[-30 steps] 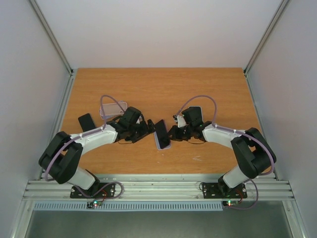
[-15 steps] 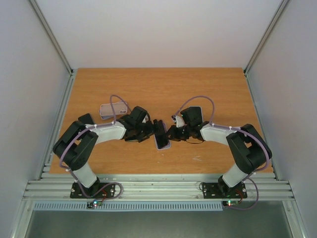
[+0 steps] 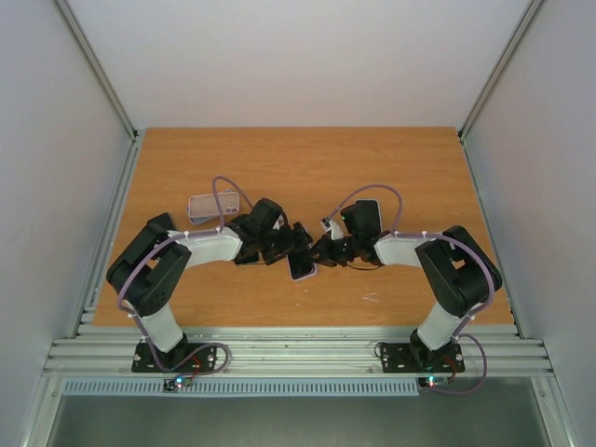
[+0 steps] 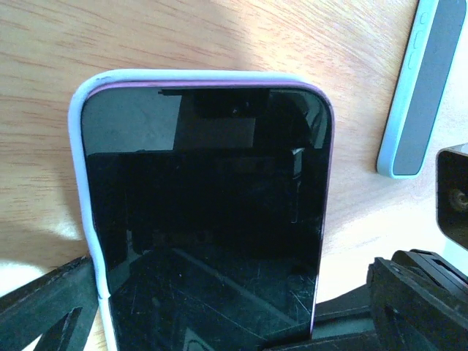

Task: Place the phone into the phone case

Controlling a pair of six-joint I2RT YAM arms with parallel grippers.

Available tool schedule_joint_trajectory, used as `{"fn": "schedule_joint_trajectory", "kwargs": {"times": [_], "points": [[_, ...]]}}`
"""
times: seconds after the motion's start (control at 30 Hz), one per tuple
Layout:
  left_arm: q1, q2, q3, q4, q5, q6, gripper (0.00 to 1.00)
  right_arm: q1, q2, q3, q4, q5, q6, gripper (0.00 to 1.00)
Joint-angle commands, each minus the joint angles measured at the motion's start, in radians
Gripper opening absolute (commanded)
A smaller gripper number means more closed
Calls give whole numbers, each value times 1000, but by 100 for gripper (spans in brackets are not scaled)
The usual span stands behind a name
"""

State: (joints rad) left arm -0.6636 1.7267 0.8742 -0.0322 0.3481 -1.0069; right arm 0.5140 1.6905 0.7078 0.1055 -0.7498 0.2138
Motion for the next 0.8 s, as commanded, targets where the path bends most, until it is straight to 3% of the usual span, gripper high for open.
{"fn": "schedule_joint_trajectory", "kwargs": {"times": [0.0,0.17,0.5,0.77], "points": [[-46,19,-13,62,34,-32,99,41,73,-20,75,-4,81,1],[-70,-19,-33,38,8,-34,99,53,66,-46,38,52,72,3],[-71,-103,-92,-25,-37,-18,99,53,-34,-16,-129,125,-6,25],[-71,-145,-96,-95,-77,1,99,65,-109,43,-306,210,-86,34]]}}
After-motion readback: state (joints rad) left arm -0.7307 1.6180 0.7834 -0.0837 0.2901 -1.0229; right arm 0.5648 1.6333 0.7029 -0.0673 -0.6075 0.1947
